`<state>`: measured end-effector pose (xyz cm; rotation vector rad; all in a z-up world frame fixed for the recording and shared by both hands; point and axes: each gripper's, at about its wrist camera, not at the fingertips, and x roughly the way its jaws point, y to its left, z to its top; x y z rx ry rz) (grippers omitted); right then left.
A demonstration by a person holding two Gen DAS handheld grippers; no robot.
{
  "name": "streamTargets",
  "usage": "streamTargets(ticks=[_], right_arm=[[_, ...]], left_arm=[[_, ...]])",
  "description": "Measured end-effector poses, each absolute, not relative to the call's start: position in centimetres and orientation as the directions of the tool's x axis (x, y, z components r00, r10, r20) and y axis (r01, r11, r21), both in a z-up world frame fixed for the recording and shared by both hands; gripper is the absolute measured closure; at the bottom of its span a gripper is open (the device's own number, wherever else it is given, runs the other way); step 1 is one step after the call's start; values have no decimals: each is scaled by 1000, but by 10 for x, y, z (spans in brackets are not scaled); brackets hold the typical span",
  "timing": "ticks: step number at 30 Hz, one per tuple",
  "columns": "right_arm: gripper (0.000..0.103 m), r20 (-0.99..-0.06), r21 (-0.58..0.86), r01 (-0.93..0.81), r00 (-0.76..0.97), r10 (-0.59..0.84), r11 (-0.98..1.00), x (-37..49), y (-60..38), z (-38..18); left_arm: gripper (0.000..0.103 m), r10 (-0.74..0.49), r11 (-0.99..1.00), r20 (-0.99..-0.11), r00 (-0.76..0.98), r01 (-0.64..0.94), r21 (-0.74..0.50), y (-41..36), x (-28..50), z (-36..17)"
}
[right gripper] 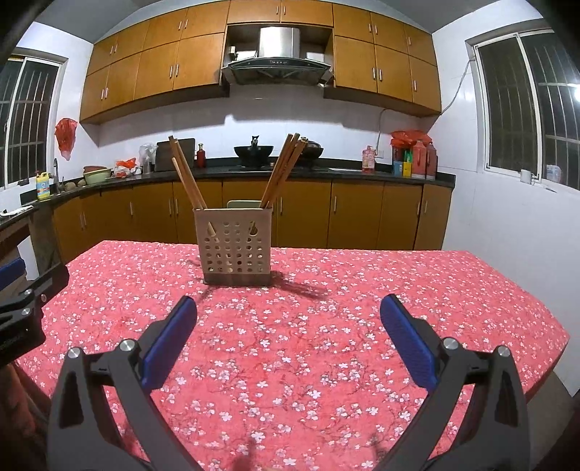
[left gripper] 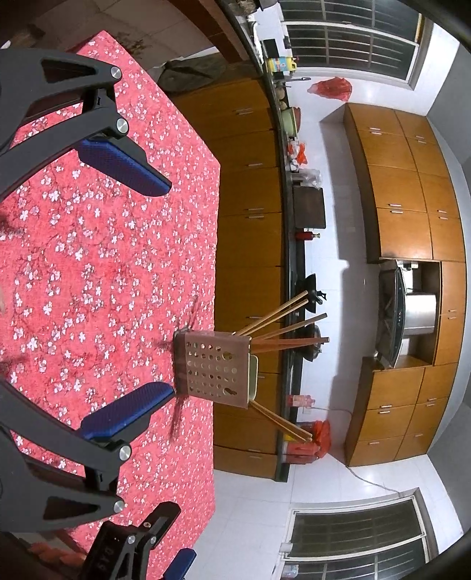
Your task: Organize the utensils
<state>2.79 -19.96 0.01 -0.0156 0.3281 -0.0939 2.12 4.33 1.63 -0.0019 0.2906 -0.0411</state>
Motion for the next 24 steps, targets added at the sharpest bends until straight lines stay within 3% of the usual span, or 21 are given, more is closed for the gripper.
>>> streamTargets(ticks=[24], right_arm=[[4, -337, -21, 95, 937, -96, 995, 32, -201, -4]], left_arm=[[2, -43, 999, -347, 937, 37, -24, 41, 29, 9]])
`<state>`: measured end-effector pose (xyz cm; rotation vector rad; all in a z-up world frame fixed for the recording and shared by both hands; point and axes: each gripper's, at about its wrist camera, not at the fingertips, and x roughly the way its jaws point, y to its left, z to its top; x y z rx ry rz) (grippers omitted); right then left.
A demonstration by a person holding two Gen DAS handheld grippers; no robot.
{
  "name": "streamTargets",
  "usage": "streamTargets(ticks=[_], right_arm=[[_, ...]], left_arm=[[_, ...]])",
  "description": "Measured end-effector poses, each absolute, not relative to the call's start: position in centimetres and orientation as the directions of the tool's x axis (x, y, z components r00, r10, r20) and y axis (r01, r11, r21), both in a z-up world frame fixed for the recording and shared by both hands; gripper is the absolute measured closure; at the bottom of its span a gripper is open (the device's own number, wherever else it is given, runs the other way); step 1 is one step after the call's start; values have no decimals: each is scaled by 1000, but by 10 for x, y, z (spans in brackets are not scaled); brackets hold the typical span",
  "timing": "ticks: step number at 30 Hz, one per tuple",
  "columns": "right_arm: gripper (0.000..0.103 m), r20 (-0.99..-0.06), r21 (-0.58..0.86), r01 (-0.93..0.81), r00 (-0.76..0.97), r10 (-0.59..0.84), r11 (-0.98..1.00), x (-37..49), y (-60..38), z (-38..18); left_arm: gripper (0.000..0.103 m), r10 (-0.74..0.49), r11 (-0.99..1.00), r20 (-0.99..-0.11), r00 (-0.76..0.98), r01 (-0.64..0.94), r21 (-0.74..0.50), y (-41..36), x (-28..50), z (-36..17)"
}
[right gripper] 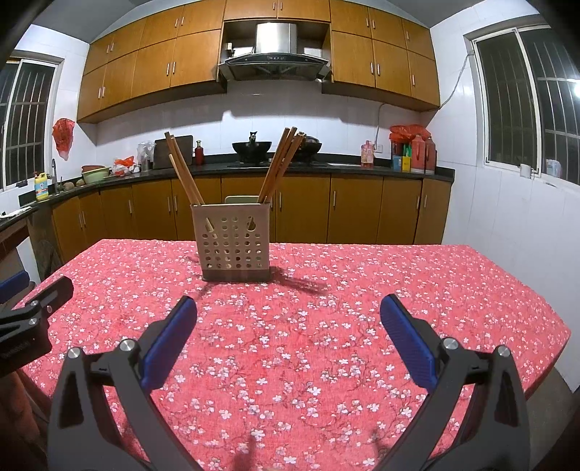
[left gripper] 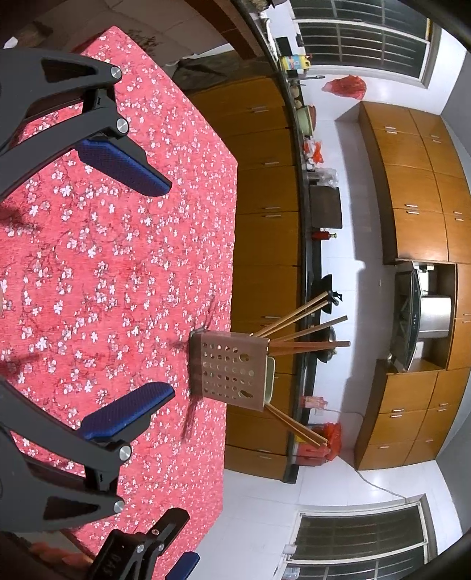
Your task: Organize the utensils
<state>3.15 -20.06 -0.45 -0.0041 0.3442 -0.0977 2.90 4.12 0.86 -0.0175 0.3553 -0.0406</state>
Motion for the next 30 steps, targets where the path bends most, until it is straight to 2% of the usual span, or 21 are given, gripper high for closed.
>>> streamTargets(ticks=[30], right_arm=[[4, -342, -16, 96, 935, -96, 995, 31, -201, -6]], left_arm=[[2, -38, 999, -341, 939, 36, -14, 37, 27, 9]])
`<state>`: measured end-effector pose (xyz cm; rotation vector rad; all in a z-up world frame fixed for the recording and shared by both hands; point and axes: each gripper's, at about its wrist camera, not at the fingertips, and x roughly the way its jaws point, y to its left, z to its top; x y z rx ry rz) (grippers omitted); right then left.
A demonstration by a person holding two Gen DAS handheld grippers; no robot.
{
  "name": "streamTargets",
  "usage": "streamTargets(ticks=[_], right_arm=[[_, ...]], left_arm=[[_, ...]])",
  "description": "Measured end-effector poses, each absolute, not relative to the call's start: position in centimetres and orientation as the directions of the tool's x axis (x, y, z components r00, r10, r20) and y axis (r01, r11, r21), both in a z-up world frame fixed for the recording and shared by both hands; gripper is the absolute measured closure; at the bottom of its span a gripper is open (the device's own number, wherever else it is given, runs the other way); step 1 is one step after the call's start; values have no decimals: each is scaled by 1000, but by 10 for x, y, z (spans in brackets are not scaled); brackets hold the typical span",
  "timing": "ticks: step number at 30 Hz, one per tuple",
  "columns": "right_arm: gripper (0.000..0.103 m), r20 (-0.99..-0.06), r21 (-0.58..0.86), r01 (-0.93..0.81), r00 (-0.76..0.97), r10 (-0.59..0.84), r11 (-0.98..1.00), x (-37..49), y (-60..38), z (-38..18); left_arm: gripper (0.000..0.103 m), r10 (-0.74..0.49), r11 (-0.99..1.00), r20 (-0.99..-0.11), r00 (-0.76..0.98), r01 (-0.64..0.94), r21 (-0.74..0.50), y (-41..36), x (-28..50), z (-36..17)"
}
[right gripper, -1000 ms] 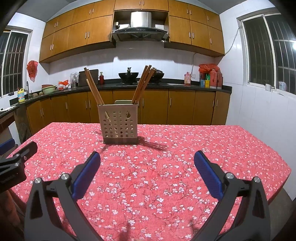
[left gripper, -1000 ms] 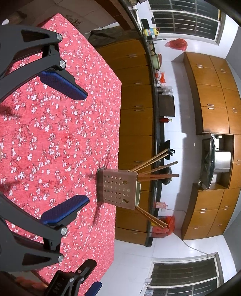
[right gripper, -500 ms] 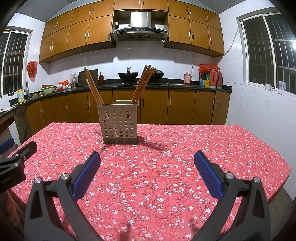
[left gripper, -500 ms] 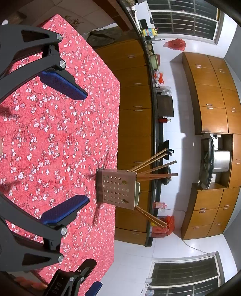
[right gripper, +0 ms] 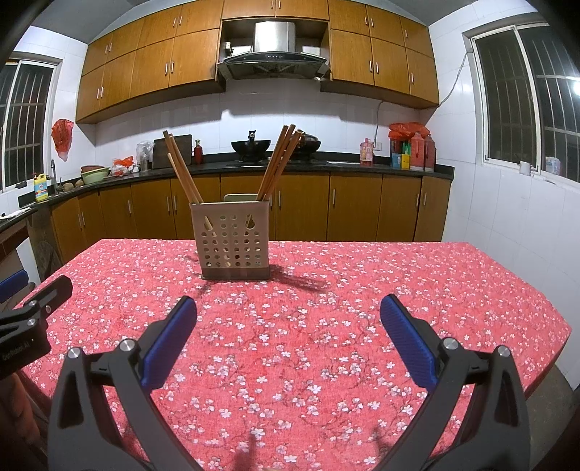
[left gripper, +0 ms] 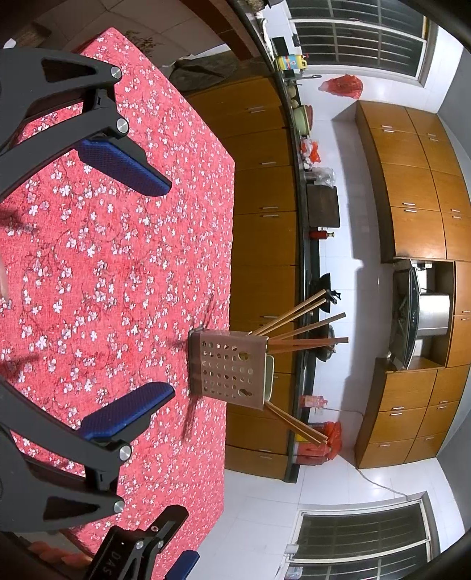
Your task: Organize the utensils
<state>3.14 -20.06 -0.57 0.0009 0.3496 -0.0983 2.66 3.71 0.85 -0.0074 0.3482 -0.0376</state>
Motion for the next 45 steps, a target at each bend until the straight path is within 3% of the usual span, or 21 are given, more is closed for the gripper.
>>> streamTargets(ticks=[45], right_arm=[[4, -344, -16, 97, 934, -97, 995, 32, -200, -5]], left_arm=[[2, -44, 999, -347, 937, 41, -17, 38, 28, 7]])
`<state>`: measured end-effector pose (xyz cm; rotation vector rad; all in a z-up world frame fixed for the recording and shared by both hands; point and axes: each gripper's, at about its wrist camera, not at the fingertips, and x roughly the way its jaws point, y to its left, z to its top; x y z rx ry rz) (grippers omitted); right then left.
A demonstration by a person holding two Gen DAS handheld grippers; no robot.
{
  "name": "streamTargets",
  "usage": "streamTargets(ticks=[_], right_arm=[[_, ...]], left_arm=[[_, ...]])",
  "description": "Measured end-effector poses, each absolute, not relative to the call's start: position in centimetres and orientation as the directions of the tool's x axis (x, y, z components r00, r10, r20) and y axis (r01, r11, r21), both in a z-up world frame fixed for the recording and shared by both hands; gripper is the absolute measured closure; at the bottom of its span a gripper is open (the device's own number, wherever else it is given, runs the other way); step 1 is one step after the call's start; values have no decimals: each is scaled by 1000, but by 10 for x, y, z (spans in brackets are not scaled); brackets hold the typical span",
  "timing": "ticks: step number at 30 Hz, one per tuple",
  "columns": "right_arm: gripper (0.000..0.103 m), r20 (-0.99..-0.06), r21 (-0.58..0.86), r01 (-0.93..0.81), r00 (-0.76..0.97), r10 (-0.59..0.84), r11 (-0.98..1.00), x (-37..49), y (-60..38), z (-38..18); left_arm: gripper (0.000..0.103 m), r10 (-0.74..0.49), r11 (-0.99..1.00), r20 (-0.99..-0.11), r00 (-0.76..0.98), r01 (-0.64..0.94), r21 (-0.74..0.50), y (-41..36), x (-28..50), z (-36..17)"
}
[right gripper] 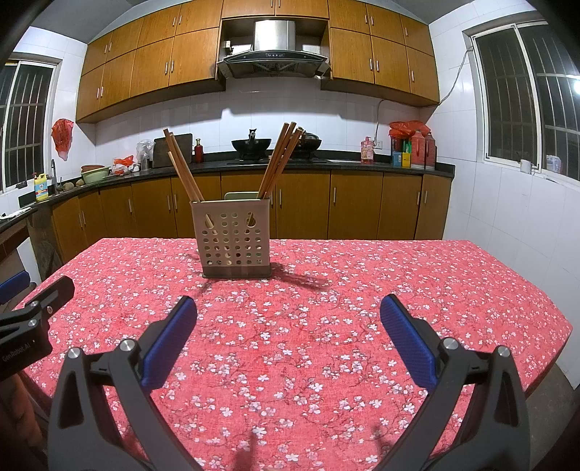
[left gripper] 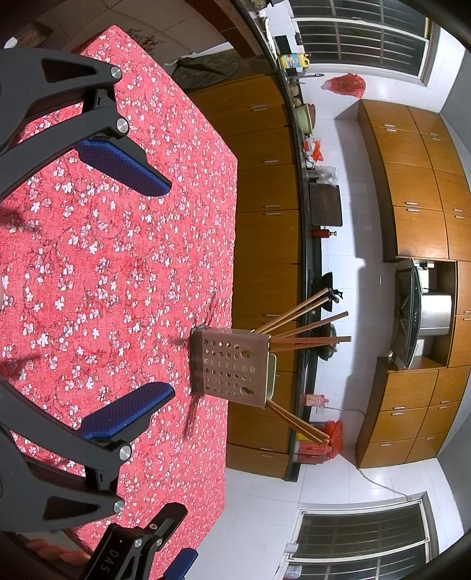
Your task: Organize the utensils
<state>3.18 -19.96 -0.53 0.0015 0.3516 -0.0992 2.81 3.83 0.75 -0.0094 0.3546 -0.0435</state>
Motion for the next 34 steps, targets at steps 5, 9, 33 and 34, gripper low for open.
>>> streamTargets(ticks=[5, 9, 33, 34], right_arm=[[4, -345, -15, 97, 934, -96, 995, 32, -200, -5], [4, -344, -16, 97, 934, -97, 995, 32, -199, -5], [4, -345, -14, 97, 933, -96, 995, 32, -199, -5], [4, -346, -14, 97, 933, -96, 995, 32, -199, -5]], left_arm=[[2, -45, 999, -347, 937, 41, -18, 37, 28, 7], [2, -44, 999, -347, 937, 41, -18, 38, 28, 8], [2, -50, 999, -356, 933, 42, -29, 43, 28, 4], [2, -50, 999, -356, 933, 42, -29, 43, 28, 4]])
